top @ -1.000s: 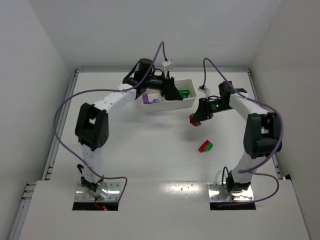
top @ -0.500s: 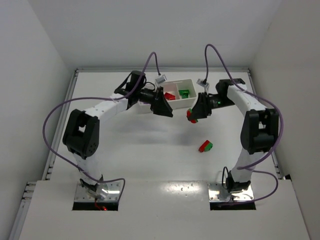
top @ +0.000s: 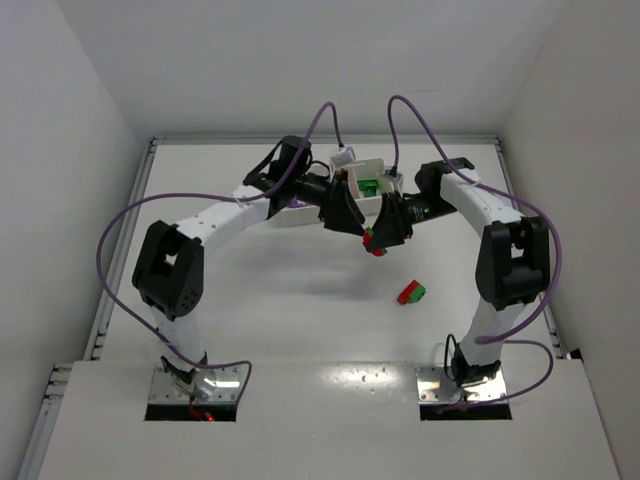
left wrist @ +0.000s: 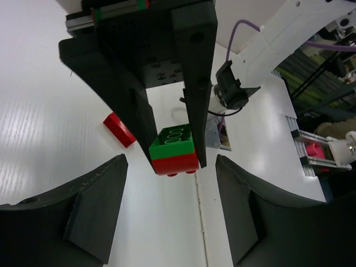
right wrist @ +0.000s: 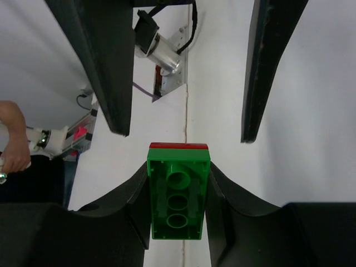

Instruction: Sort the legos into containers by color

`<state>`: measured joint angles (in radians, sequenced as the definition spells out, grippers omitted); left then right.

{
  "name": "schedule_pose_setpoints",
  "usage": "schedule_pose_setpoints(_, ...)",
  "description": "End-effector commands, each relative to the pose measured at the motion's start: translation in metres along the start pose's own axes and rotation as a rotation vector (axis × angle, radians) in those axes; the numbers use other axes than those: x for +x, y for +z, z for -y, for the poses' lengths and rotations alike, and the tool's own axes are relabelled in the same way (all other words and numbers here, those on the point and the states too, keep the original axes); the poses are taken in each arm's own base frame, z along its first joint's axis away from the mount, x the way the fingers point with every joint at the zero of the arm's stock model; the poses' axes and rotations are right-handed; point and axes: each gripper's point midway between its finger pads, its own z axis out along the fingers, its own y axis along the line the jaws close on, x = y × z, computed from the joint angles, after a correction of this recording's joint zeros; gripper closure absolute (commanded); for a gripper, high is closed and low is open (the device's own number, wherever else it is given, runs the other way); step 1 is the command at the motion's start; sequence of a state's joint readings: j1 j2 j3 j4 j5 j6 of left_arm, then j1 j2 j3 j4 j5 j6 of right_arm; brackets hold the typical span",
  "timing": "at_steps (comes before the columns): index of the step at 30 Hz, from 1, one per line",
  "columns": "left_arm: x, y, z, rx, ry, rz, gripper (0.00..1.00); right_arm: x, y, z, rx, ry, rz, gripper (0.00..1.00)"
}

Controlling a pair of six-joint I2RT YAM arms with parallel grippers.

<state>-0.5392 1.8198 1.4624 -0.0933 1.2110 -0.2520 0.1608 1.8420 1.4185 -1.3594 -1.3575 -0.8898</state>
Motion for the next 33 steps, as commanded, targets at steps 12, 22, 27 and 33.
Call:
schedule_pose_setpoints(12, -0.003, 0.014, -0.002, 0.011, 0.053, -0.002, 0.34, -0.017, 0.0, -0.015, -0.006, -0.108, -0.003, 0.89)
schedule_pose_setpoints(22, 0.001, 0.02, 0.004, 0.035, 0.057, -0.017, 0.58, -0.017, 0.0, -0.012, 0.003, -0.108, -0.01, 0.89)
schedule_pose_setpoints(27, 0.003, 0.023, 0.012, 0.073, 0.058, -0.027, 0.6, -0.018, 0.0, -0.01, 0.003, -0.108, -0.01, 0.89)
schedule_pose_setpoints(33, 0.009, 0.027, 0.016, 0.102, 0.04, -0.043, 0.57, -0.019, -0.003, -0.009, 0.01, -0.106, -0.004, 0.89)
